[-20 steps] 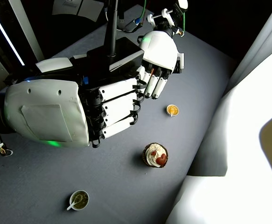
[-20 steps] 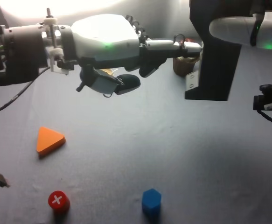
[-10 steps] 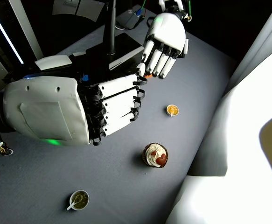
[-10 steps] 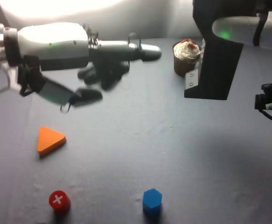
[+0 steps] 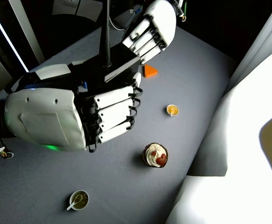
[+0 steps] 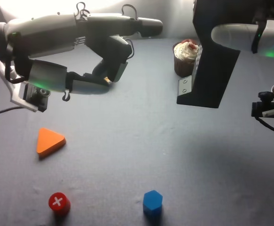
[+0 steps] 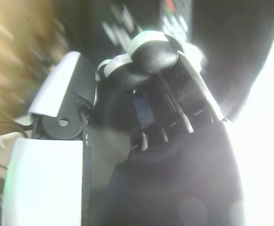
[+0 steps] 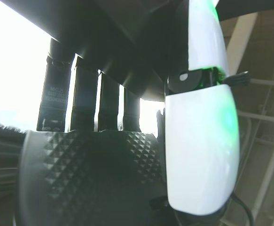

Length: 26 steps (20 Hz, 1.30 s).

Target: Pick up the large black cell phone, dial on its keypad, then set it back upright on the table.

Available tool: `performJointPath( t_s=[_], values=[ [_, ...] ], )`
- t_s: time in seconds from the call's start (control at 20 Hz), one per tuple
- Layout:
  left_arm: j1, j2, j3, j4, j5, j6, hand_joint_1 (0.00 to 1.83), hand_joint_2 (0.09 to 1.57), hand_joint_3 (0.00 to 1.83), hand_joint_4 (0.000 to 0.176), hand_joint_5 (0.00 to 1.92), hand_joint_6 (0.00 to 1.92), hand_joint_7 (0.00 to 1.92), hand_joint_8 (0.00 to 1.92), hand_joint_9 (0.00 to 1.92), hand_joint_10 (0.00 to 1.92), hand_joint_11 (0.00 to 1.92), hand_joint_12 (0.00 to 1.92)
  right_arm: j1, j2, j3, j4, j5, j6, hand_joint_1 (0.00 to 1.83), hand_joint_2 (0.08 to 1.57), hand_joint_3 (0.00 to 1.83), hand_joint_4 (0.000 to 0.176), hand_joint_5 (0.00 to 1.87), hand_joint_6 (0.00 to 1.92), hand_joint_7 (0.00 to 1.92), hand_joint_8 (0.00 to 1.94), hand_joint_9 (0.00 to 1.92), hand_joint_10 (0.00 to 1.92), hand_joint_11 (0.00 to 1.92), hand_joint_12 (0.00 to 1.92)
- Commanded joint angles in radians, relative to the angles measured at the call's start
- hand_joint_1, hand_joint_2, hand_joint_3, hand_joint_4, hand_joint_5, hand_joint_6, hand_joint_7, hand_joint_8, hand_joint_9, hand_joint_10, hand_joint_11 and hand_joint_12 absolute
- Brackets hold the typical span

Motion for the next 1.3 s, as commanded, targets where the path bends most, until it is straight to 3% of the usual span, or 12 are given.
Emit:
performJointPath(
  t_s=[0.0,0.05,0.15,0.3,0.4,0.5,0.55,0.7,0.75,0.95,1.05,1.25],
  values=[
    [-0.009,0.008,-0.007,-0.066,-0.079,-0.01,1.3,1.24,0.03,0.041,0.19,0.0,0.7,1.5,0.66,1.9,0.54,1.92,0.006,0.011,0.005,0.009,0.152,0.025,1.4,1.13,0.0,0.0,0.84,1.02,0.9,1.1,0.96,1.2,0.86,1.36],
    [0.01,0.015,-0.006,-0.066,-0.079,-0.011,0.88,1.23,0.0,0.024,0.31,0.01,0.59,1.01,0.55,1.22,0.44,1.56,0.005,0.009,0.006,0.007,0.152,0.027,1.38,1.12,0.0,0.0,0.89,0.95,0.93,1.05,0.99,1.2,0.92,1.22],
    [0.049,0.027,-0.007,-0.088,-0.085,-0.011,0.51,1.2,0.0,0.0,0.41,0.0,0.61,0.14,0.52,0.5,0.33,1.27,-0.006,0.006,0.01,-0.012,0.16,0.042,1.38,1.12,0.0,0.0,0.85,1.01,0.94,1.04,0.98,1.19,0.96,1.21],
    [0.084,0.038,-0.024,-0.13,-0.089,-0.014,0.1,1.27,0.0,0.0,0.41,0.0,0.43,0.0,0.38,0.05,0.03,1.01,-0.029,-0.002,0.021,-0.05,0.185,0.066,1.37,1.15,0.0,0.0,0.84,1.03,0.86,1.16,0.94,1.27,0.9,1.21],
    [0.084,0.042,-0.022,-0.144,-0.089,-0.018,0.03,1.27,0.0,0.0,0.38,0.0,0.38,0.0,0.32,0.01,0.0,0.89,-0.04,-0.003,0.024,-0.062,0.186,0.072,1.46,1.13,0.01,0.0,0.85,0.96,0.86,1.11,0.95,1.14,0.83,1.53],
    [0.07,0.05,-0.021,-0.15,-0.077,-0.022,0.0,1.22,0.0,0.0,0.34,0.0,0.27,0.01,0.22,0.01,0.0,0.56,-0.052,-0.005,0.032,-0.082,0.192,0.088,1.4,1.13,0.0,0.0,0.83,1.05,0.91,1.06,0.98,1.17,0.85,1.31],
    [0.056,0.055,-0.024,-0.149,-0.055,-0.03,0.0,1.16,0.0,0.0,0.21,0.0,0.16,0.0,0.11,0.0,0.0,0.28,-0.06,-0.005,0.037,-0.092,0.197,0.094,1.49,1.11,0.0,0.0,0.86,0.97,0.94,0.97,0.99,1.04,0.82,1.58],
    [0.057,0.057,-0.022,-0.112,-0.019,-0.036,0.0,1.11,0.0,0.0,0.17,0.0,0.14,0.0,0.09,0.0,0.0,0.18,-0.078,-0.012,0.056,-0.119,0.217,0.1,1.49,1.1,0.0,0.0,0.89,0.93,0.99,0.89,1.01,1.0,0.81,1.58],
    [0.056,0.061,-0.028,-0.11,0.001,-0.037,0.0,1.06,0.0,0.0,0.16,0.0,0.13,0.01,0.06,0.01,0.0,0.04,-0.084,-0.016,0.062,-0.12,0.229,0.1,1.4,1.1,0.0,0.0,0.89,0.98,1.04,0.88,1.0,1.09,0.84,1.26],
    [0.035,0.072,-0.045,-0.073,0.086,-0.092,0.0,1.06,0.0,0.0,0.14,0.0,0.12,0.01,0.06,0.01,0.01,0.01,-0.113,-0.034,0.085,-0.12,0.277,0.1,1.38,1.09,0.0,0.0,0.95,0.95,1.04,0.85,1.02,1.08,0.93,1.11],
    [0.037,0.076,-0.057,-0.11,0.088,-0.099,0.0,1.06,0.0,0.0,0.15,0.01,0.14,0.01,0.08,0.01,0.03,0.01,-0.121,-0.044,0.096,-0.119,0.288,0.096,1.49,1.1,0.0,0.0,0.91,0.96,0.97,0.9,1.01,0.98,0.83,1.53],
    [0.044,0.079,-0.072,-0.135,0.147,-0.139,0.0,1.07,0.0,0.0,0.15,0.0,0.15,0.01,0.1,0.01,0.06,0.03,-0.131,-0.056,0.108,-0.114,0.289,0.095,1.49,1.09,0.0,0.0,0.93,0.95,1.0,0.86,1.03,0.94,0.83,1.53]
  ],
)
